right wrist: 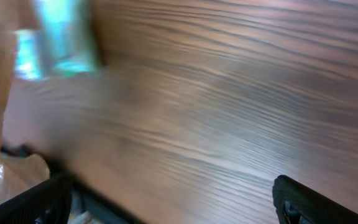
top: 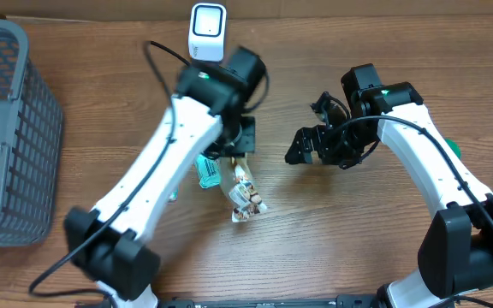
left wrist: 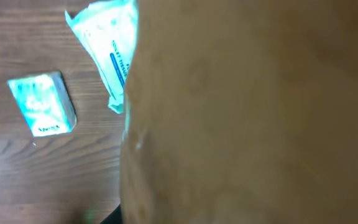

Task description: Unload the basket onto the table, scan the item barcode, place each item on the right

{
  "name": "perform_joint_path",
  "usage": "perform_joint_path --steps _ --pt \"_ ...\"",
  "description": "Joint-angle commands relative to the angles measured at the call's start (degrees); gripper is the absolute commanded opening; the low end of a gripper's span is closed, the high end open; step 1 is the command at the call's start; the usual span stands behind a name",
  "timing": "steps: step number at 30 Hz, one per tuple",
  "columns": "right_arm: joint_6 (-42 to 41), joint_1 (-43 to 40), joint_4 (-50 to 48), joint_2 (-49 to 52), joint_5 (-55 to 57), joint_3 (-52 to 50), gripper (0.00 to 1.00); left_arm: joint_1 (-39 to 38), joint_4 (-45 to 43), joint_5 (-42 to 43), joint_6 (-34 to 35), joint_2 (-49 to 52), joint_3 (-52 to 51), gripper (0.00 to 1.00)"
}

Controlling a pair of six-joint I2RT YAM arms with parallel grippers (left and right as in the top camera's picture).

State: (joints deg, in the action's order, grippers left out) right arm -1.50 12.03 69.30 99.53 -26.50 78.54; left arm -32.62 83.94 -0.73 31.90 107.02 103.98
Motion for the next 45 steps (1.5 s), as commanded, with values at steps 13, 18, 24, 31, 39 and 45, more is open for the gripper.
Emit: perform_joint_path --steps 13,18,24,31,39,45 --pt "-7.5 -0.1 0.5 -0.9 13.4 0.2 1.00 -4.1 -6.3 -5.4 4.9 17.8 -1.2 0.82" --pt "-7.5 0.0 0.0 -0.8 13.4 0.2 1.00 -2.9 -5.2 -2.1 -2.7 17.8 5.6 1.00" --pt "-7.5 0.0 -0.2 -0.8 8.2 0.2 1.00 -1.2 -0.6 -1.1 -4.3 17.8 19.8 0.99" --pt "-7.5 2.4 -0.4 -0.8 0.3 0.2 1.00 2.6 6.3 -0.7 -4.3 17.8 32.7 0.95" --pt "-15.2 8.7 -9.6 -0.6 0.1 -3.6 1.00 7.0 12.9 0.0 -8.9 17.8 28.9 0.65" --pt "-20.2 12.5 -21.1 -0.5 0.1 -10.9 1.00 8.5 10.9 2.4 -9.6 17.9 20.6 0.04"
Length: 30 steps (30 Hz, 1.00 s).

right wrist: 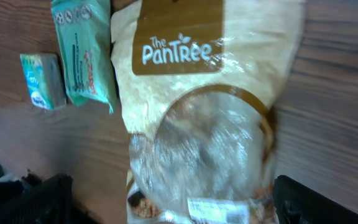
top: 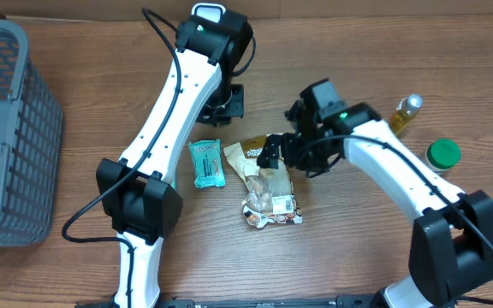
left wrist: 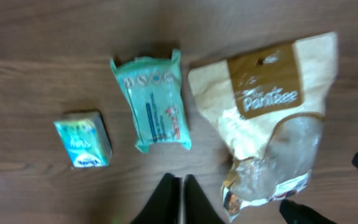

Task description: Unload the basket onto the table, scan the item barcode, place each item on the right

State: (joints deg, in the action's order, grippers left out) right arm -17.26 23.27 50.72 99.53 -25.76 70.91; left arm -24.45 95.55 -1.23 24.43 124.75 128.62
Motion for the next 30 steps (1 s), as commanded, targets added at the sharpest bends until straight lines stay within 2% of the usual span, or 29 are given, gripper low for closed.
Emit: perform_joint_path --steps 1,5,8,20,30 --pt "-5.6 1.6 -4.1 -0.5 -0.5 -4.6 1.00 0.4 -1.2 4.6 -3.7 0.2 -5.4 0.04" --pt "-7.0 1.6 -8.3 -0.5 1.7 -8.6 1.00 0.1 -3.4 15.8 -13.7 0.2 -12.0 0.04" --pt "-7.2 1.4 -10.1 -0.5 4.7 -10.2 1.00 -0.3 -4.8 19.2 -17.2 0.2 -16.5 0.04" --pt "-12.6 1.4 -12.2 -0.5 5.0 -10.9 1.00 -1.3 -18.1 19.3 -12.2 0.2 -32.1 0.04" --pt "-16.0 1.6 -7.6 -0.5 -5.3 -10.9 1.00 -1.8 -31.0 19.3 -9.1 0.2 -32.8 0.13"
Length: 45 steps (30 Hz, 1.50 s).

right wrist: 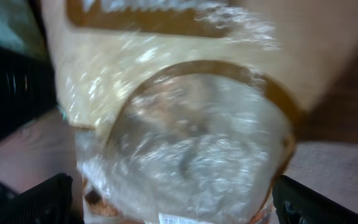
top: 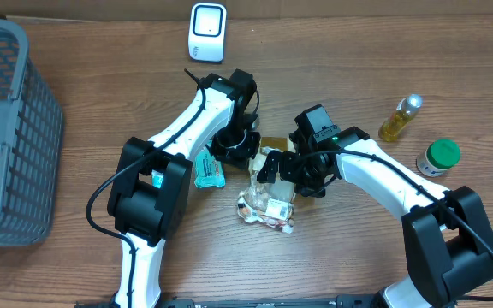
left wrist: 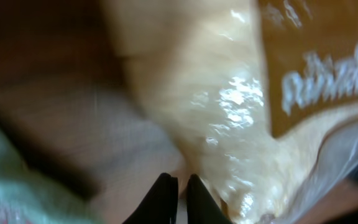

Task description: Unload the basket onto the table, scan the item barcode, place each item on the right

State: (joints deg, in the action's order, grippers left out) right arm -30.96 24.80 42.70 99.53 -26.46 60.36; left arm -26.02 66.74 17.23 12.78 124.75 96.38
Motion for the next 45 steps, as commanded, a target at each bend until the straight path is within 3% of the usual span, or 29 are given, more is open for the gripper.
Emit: perform_joint_path --steps 1,6,9,11,13,20,23,27,32,39,45 --pt "-2.3 0.2 0.7 -0.5 -5.3 -0.3 1.00 -0.2 -3.9 0.9 3.2 0.2 -0.5 0.14" --pt "-2.3 2.7 1.6 -0.5 -5.9 -0.3 1.00 -0.2 -10.4 0.9 5.5 0.2 -0.5 0.20" --pt "-2.4 5.7 1.3 -0.5 -7.1 -0.3 1.00 -0.1 -11.6 1.9 5.4 0.2 0.9 0.17" --pt "-3.8 7.8 1.1 -0.5 -7.1 -0.3 1.00 0.4 -10.7 1.9 5.2 0.2 3.5 0.09" --pt "-5.5 9.9 0.7 -0.5 -6.5 -0.3 1.00 1.4 -7.6 1.8 4.9 0.2 8.3 0.04" --pt "-6.8 9.5 0.0 -3.3 -6.7 1.8 1.00 5.5 9.5 1.5 2.6 0.2 28.5 0.04" --pt "-4.3 7.9 -0.1 -5.7 -4.5 4.2 1.00 6.2 17.1 0.7 2.6 0.2 32.2 0.04" --pt "-4.3 5.3 -0.5 -6.6 3.1 5.7 1.00 5.9 23.3 -4.3 2.6 0.3 30.3 0.04" --pt "-4.4 0.6 -0.9 -5.7 15.2 5.6 1.00 4.2 24.9 -5.1 2.6 0.3 21.0 0.04" --pt "-2.3 -6.2 -1.0 -2.0 15.5 5.6 1.00 0.5 30.1 -5.2 -2.1 0.1 13.3 0.04" --pt "2.8 -7.8 -2.2 2.5 12.7 5.6 1.00 -3.1 30.1 -5.4 0.1 -1.3 13.2 0.04"
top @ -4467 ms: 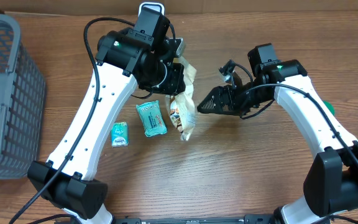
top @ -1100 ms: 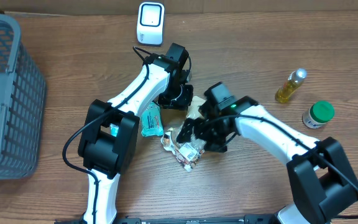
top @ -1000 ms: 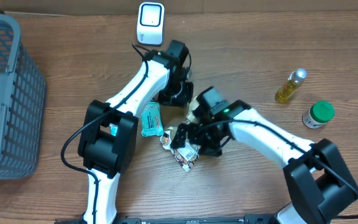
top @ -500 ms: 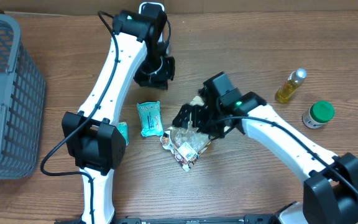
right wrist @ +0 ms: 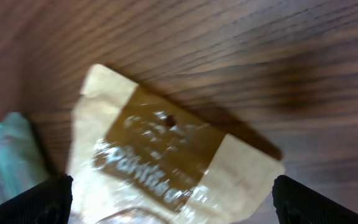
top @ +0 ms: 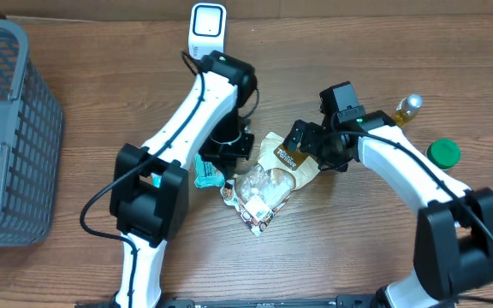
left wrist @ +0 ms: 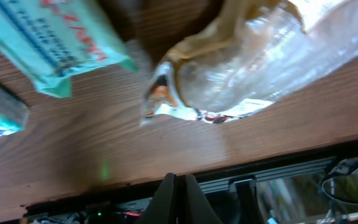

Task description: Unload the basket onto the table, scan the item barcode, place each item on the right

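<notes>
The tan PanTree snack bag (top: pixel 274 174) lies slantwise on the table, brown header to the upper right and a white label at its lower left end. The white scanner (top: pixel 207 21) stands at the table's back edge. My left gripper (top: pixel 229 151) is shut and empty beside the bag's left side. In the left wrist view the shut gripper (left wrist: pixel 178 182) hangs above the bag's clear end (left wrist: pixel 253 68). My right gripper (top: pixel 306 144) is wide open at the bag's header. The right wrist view shows the right gripper (right wrist: pixel 173 200) over the header (right wrist: pixel 166 146).
A teal wipes pack (top: pixel 205 169) lies left of the bag, and a small teal box beyond it. A grey basket (top: pixel 7 137) fills the left side. An oil bottle (top: pixel 405 111) and a green-capped jar (top: pixel 442 152) stand at the right.
The bag has turned, so its header points up-right and its label end down-left. My right gripper has moved from over the bag's middle back to the header. The left gripper remains shut beside the bag.
First the left arm hung low over the bag while the right gripper waited open to the right. Then the left gripper was shut near the scanner, with the bag flat under the right gripper. Both grippers closed in on the bag, which now lies turned.
</notes>
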{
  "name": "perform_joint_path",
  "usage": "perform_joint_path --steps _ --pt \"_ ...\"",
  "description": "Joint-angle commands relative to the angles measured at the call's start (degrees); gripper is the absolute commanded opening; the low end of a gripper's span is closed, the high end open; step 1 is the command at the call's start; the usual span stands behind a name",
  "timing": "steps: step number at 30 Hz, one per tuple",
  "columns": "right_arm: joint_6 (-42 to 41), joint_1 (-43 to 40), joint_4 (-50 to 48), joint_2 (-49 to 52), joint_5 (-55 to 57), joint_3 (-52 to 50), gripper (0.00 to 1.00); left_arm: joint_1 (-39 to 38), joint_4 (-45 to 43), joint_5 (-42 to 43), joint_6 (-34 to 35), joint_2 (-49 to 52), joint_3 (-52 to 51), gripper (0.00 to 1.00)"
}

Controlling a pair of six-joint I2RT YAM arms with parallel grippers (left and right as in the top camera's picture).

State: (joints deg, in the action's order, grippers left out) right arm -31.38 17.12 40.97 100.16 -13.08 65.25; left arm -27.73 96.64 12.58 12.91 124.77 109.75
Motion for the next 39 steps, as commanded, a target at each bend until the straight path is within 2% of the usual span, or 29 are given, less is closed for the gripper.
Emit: perform_joint_path --steps 1,8,15,21,31,33,35,39 --pt "3.2 -0.1 -0.4 2.6 -0.7 0.7 1.00 -2.0 -0.2 -0.8 0.7 -1.3 -0.3 0.04" --pt "3.5 -0.6 1.0 3.9 -0.7 0.7 1.00 -4.2 -6.5 -4.8 4.5 -1.3 -8.3 0.04" --pt "8.9 -0.7 4.3 3.9 -6.8 -0.1 1.00 -3.7 -19.5 -5.1 4.7 -1.3 -16.4 0.04" --pt "9.0 -0.7 7.0 3.9 -11.4 -3.0 1.00 -3.7 -24.4 -8.9 4.7 -1.3 -15.0 0.05" --pt "11.1 1.6 12.8 3.7 -18.1 -5.5 1.00 -3.7 -25.2 -15.8 4.7 -1.3 -8.2 0.06" --pt "13.1 1.9 15.2 2.5 -18.1 -5.5 0.97 -3.7 -25.4 -16.2 4.7 -1.3 -7.0 0.12" --pt "15.9 1.6 17.3 -0.1 -17.2 -5.2 0.98 -3.7 -25.4 -16.7 4.7 -1.3 -6.0 0.13" --pt "16.5 -1.4 20.3 -6.3 -14.3 -2.7 1.00 -3.5 -24.8 -17.4 4.7 -1.3 -2.3 0.12"
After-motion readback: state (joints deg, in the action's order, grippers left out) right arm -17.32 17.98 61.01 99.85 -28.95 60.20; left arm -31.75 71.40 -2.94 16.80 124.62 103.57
